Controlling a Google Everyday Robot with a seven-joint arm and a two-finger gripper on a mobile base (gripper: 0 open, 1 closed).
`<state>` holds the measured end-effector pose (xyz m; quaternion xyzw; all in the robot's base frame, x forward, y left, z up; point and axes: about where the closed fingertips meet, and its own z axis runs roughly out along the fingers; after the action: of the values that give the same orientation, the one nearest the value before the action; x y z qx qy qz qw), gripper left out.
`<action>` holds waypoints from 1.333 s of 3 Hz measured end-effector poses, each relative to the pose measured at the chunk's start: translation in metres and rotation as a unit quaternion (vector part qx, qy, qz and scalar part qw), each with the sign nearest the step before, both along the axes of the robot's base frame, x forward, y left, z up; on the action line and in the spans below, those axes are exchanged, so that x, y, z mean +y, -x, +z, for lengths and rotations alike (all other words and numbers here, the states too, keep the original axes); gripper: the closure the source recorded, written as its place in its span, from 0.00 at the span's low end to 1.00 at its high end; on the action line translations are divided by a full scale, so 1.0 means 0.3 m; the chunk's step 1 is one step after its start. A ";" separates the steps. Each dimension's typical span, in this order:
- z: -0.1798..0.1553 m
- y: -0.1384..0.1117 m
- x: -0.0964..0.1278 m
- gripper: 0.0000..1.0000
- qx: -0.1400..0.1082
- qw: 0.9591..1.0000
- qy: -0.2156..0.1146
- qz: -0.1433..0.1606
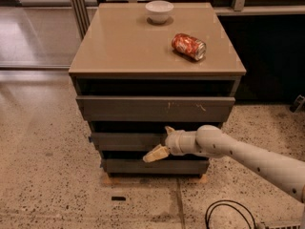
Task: Open middle drawer
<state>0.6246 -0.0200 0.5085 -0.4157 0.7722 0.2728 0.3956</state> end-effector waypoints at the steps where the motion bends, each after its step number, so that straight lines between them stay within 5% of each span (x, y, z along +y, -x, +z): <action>1: 0.000 0.000 0.000 0.00 0.000 1.000 0.000 0.000; 2: -0.102 -0.055 0.086 0.00 0.017 1.000 0.001 0.024; 4: -0.136 -0.097 0.097 0.00 0.032 0.999 0.006 0.019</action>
Offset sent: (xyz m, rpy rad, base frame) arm 0.0200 0.0140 -0.0343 -0.0158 0.0378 0.0197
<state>0.6536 0.0090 0.4677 -0.4240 0.7779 0.2885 0.3630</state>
